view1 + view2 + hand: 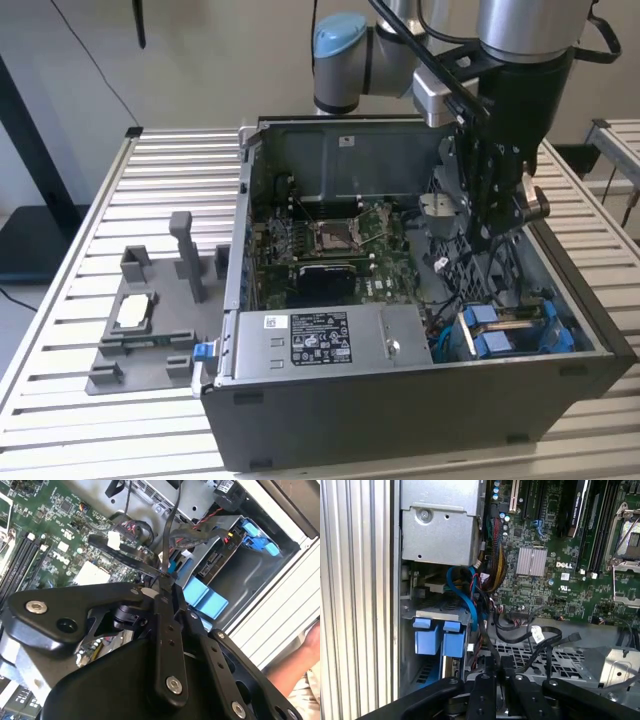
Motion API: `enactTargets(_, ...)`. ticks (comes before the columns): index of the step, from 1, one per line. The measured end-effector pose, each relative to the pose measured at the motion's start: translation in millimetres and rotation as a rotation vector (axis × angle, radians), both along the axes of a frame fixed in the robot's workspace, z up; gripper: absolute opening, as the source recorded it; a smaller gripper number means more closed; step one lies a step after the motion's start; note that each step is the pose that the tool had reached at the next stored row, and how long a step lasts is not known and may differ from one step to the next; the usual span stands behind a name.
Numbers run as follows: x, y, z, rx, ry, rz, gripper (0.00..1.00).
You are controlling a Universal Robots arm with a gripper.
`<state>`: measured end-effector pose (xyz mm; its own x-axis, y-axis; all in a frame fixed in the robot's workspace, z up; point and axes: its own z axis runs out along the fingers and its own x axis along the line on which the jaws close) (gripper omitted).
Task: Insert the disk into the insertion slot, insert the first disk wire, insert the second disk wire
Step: 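Insert the second disk wire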
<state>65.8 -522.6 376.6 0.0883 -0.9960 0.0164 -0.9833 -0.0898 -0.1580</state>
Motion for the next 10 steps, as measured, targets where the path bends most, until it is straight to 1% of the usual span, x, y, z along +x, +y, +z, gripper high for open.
enactTargets(1,0.2,0.0,0.0,-0.0002,0.001,0.0,0.16)
enactTargets(2,0.8,0.0,-0.1,-0.0003,0.0048,0.0,0.16)
enactTargets(3,1.9,-0.1,-0.3,-0.0003,0.0107,0.0,0.16)
enactTargets(4,3.9,0.0,-0.4,-0.0007,0.0243,0.0,0.16)
enactTargets(5,5.6,-0.1,-0.5,-0.001,0.0365,0.0,0.16)
enactTargets(8,11.5,-1.0,-0.9,-0.0013,0.0668,0.0,0.16)
enactTargets(10,15.5,-2.2,-1.3,-0.0013,0.0834,0.0,0.16)
